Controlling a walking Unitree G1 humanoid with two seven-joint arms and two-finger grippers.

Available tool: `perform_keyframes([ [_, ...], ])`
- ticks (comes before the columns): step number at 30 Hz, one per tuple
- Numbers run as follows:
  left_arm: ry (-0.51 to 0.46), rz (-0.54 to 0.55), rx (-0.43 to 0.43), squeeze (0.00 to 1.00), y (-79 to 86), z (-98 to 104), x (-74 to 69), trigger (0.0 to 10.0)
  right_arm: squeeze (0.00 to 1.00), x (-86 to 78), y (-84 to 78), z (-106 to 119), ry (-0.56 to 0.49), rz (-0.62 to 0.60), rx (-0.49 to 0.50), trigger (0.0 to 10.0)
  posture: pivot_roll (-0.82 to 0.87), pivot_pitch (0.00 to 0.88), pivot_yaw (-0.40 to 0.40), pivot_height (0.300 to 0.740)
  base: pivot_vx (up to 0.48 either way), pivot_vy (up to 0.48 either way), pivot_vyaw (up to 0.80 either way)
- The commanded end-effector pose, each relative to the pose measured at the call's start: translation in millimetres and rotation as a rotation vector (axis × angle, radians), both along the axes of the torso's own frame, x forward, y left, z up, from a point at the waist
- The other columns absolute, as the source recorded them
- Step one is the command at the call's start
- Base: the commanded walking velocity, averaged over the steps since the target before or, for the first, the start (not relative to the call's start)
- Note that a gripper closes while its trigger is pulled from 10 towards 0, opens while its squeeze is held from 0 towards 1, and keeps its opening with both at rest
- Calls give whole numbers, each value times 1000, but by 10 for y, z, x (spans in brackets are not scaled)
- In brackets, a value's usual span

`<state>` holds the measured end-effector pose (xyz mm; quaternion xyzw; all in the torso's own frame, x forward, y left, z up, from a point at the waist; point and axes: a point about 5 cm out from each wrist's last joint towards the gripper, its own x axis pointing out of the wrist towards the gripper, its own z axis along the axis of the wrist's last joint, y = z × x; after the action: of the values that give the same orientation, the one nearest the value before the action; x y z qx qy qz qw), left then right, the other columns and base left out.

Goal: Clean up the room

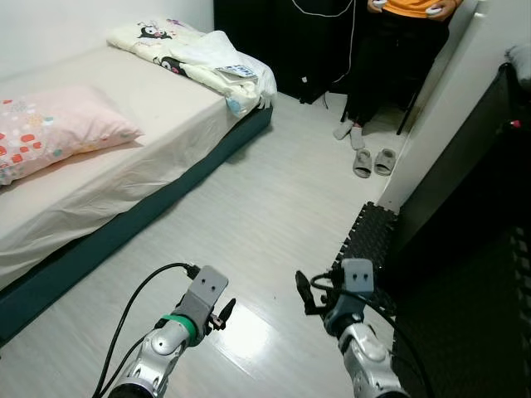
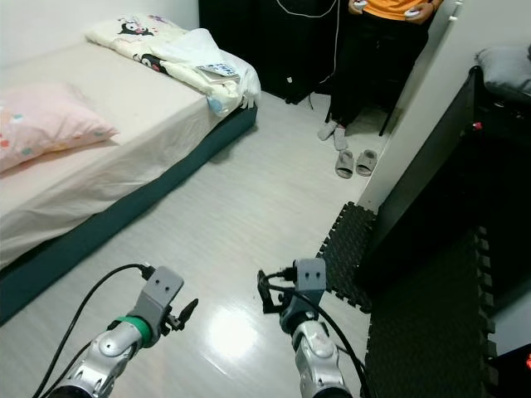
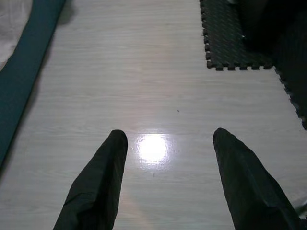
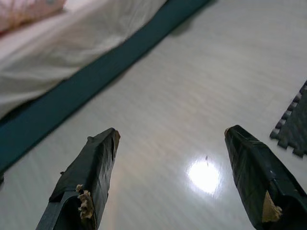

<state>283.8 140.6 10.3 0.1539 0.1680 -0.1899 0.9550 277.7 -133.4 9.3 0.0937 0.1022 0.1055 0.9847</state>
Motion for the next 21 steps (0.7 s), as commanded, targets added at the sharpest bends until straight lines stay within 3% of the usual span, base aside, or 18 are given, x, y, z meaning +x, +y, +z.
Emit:
perform_keyframes([
  [1, 19, 12, -11, 0, -9, -31, -20, 10000, 0, -30, -7, -38, 20, 7, -3, 10000, 66, 45, 3, 740, 0, 0, 0],
  [14, 12, 10, -2, 0, -80, -39, -32, 10000, 0, 8, -82, -14, 15, -15, -6, 10000, 73, 46, 12, 740, 0, 0, 0],
  [21, 9, 3, 25, 0, -1, -16, 1, 10000, 0, -27, 45, -44, 21, 12, -3, 10000, 77, 36, 18, 740, 0, 0, 0],
])
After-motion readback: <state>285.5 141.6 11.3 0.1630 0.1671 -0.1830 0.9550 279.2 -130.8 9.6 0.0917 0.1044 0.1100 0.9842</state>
